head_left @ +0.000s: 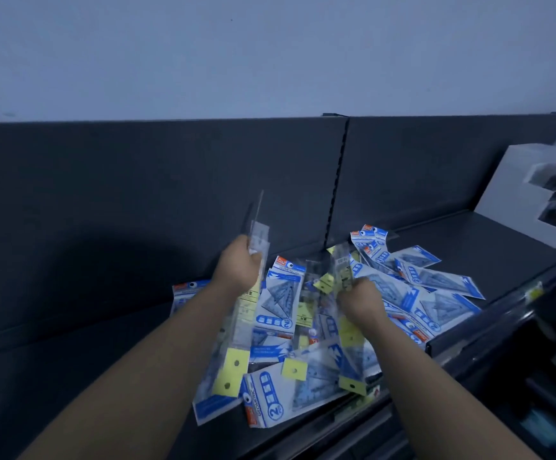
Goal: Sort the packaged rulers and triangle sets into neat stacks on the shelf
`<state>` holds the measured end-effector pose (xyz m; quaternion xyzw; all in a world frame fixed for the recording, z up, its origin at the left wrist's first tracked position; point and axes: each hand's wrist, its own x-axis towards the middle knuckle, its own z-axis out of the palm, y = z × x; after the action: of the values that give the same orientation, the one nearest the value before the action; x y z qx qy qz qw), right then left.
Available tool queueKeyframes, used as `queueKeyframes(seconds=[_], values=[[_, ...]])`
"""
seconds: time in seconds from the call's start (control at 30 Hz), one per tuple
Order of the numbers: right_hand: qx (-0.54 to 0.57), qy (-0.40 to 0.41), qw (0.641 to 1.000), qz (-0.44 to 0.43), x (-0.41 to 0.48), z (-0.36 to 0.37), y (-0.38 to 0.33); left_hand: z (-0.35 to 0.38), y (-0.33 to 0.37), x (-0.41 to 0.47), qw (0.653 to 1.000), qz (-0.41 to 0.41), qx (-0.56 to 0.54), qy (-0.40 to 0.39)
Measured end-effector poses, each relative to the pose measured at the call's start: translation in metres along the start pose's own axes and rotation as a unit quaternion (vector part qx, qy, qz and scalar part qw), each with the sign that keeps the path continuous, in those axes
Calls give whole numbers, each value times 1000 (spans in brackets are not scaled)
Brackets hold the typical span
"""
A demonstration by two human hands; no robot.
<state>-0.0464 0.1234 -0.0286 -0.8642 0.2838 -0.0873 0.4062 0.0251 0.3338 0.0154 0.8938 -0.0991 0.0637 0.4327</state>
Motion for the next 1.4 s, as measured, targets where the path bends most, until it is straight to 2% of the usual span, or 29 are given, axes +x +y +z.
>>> queueKeyframes(seconds=[0.1,0.23,0.37,0.47,0.57,0.77,0.9,1.0,1.1,1.2,1.4], values=[[-35,3,999,31,-11,-13,16,15,6,-7,998,-4,-14,-54],[-133,-59,986,83,-35,-12,30,32,-18,-23,989,-35,100,-100],[-177,-36,981,68,-47,2,29,34,-49,-33,977,-16,185,-108],[-161,-47,983,81,-48,8,23,30,-59,-41,966,-70,209,-137],[-129,-48,988,67,-50,15,21,23,-63,-45,951,-85,254,-157],[18,-39,998,-36,-62,32,8,13,-72,-43,972,-104,160,-136],[51,-66,993,-78,-67,45,-6,9,-72,-45,992,-88,81,-41],[84,-48,991,-93,-67,47,-15,1,-73,-46,995,-93,41,2],[83,-110,987,-82,-66,49,-21,-6,-70,-51,988,-141,39,-51],[31,-166,984,-63,-69,58,-21,-10,-66,-57,975,-182,68,-104],[83,-182,977,-73,-81,69,-26,-11,-63,-62,978,-200,-39,-47]])
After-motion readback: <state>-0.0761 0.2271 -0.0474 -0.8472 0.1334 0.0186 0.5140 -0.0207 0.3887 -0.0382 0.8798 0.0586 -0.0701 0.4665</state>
